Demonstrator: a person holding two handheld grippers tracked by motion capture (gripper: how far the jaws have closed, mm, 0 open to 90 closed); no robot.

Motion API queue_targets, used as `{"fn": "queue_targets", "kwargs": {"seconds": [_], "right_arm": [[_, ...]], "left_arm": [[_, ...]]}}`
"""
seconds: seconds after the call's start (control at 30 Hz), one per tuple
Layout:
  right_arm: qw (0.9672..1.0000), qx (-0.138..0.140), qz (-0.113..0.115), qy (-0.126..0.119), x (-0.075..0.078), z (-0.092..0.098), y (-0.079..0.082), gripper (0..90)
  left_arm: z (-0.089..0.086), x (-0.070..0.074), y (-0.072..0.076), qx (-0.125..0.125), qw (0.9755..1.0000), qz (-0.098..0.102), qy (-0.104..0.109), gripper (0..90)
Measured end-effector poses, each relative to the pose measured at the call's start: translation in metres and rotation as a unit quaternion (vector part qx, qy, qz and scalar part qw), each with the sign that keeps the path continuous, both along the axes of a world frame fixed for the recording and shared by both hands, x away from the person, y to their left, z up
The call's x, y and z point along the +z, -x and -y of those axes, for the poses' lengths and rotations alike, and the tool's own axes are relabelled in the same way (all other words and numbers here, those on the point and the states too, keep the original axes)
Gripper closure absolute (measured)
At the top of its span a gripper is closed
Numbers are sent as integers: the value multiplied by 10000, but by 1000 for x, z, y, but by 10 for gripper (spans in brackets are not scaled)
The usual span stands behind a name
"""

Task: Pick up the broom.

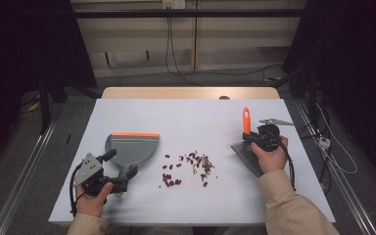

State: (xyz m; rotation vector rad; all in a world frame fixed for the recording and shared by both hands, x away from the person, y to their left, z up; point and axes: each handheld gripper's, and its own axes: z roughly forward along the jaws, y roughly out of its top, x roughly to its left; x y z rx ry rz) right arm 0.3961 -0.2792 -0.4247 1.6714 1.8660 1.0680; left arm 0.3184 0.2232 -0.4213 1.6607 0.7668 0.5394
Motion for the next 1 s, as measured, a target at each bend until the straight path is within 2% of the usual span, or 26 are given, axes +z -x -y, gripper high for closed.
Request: {"fn": "queue_targets", "kwargs": {"seconds": [0.2, 0.37, 0.53, 0.67, 1.0], "right_arm": [[9996, 62, 216, -174, 6, -2, 4, 710], [9975, 79, 532, -462, 15, 0, 10, 714], [9930, 187, 833, -814, 23, 0, 17, 717], [9892, 268, 1042, -997, 29, -1, 22, 719], [9825, 319, 1377, -1217, 37, -1, 31, 721]], "left_arm": [[0, 2, 1, 12, 10000, 36, 11, 40], [3, 5, 0, -2, 10000, 59, 43, 39], [13, 10, -1, -144, 9999, 81, 35, 39], [21, 14, -2, -280, 9995, 106, 38, 39], [44, 29, -4, -557, 9982, 226, 68, 39]]}}
